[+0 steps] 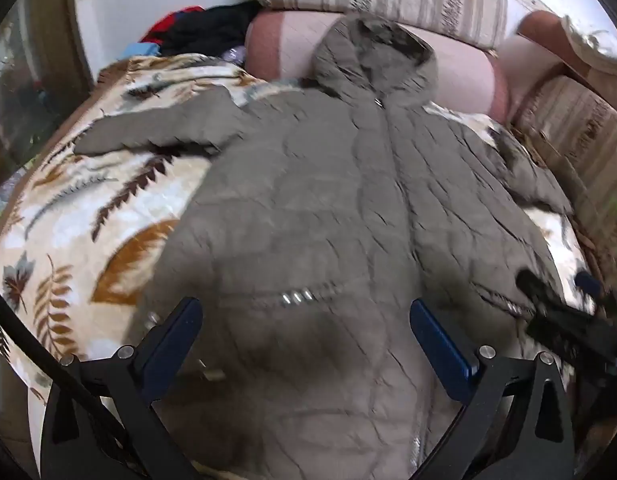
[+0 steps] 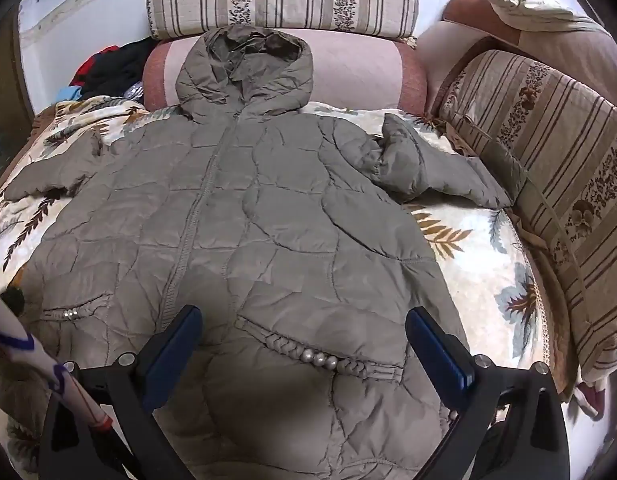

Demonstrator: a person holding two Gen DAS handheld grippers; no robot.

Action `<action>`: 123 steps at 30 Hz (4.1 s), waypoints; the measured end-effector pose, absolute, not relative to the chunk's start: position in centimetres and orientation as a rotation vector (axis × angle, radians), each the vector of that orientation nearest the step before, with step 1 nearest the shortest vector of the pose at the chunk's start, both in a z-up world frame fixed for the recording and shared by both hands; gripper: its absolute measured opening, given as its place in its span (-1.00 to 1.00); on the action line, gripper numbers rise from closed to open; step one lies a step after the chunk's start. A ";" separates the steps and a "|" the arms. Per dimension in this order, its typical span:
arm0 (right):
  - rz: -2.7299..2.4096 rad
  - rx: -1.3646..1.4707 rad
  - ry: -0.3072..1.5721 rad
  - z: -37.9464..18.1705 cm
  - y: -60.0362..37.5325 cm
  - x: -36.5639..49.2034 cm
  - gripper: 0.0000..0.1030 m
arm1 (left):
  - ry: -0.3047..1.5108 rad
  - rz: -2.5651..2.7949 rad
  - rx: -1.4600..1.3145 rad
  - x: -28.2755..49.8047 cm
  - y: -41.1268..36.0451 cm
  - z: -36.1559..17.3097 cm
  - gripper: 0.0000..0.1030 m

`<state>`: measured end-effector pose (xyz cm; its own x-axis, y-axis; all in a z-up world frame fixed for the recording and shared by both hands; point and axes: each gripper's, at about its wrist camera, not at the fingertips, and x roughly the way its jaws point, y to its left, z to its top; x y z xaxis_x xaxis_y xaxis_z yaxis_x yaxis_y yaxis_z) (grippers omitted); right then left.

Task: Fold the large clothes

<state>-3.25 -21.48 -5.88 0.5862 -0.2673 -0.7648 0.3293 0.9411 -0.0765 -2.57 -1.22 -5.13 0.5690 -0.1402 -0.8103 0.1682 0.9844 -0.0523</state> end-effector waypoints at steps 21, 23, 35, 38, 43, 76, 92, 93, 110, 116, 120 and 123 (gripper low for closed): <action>-0.403 0.116 0.851 -4.2 -23.3 -4.3 1.00 | 0.887 -0.403 -0.011 -8.5 -3.5 -2.0 1.00; -0.404 0.115 0.846 -4.1 -23.2 -4.5 1.00 | 0.884 -0.420 -0.016 -8.6 -3.6 -1.7 1.00; -0.414 0.136 0.810 -3.2 -23.3 -5.8 1.00 | 0.860 -0.415 -0.020 -9.9 -3.2 -0.4 1.00; -0.409 0.128 0.802 -3.0 -23.1 -6.1 1.00 | 0.824 -0.392 -0.017 -10.4 -2.9 0.4 1.00; -0.414 0.097 0.786 -2.6 -22.6 -6.7 1.00 | 0.783 -0.325 -0.017 -10.6 -2.2 1.4 1.00; -0.438 0.062 0.902 -6.5 -23.4 -4.5 1.00 | 0.757 -0.098 0.045 -5.1 0.8 1.3 1.00; -0.439 -0.004 0.929 -6.5 -21.7 -3.4 1.00 | 0.728 0.069 0.020 -2.9 7.0 1.4 1.00; -0.438 -0.009 0.930 -6.5 -21.5 -3.3 1.00 | 0.725 0.079 0.016 -2.8 7.4 1.4 1.00; -0.421 -0.081 0.942 -6.2 -18.8 -2.8 1.00 | 0.717 0.135 -0.019 -2.6 10.7 1.0 1.00; -0.417 -0.095 0.945 -6.0 -18.2 -2.5 1.00 | 0.726 0.158 -0.031 -2.2 12.0 0.7 1.00; -0.409 -0.109 0.950 -6.1 -17.6 -2.3 1.00 | 0.733 0.184 -0.031 -1.8 13.2 0.4 1.00; -0.401 -0.119 0.951 -6.0 -17.1 -2.1 1.00 | 0.731 0.209 -0.025 -1.4 14.3 0.4 1.00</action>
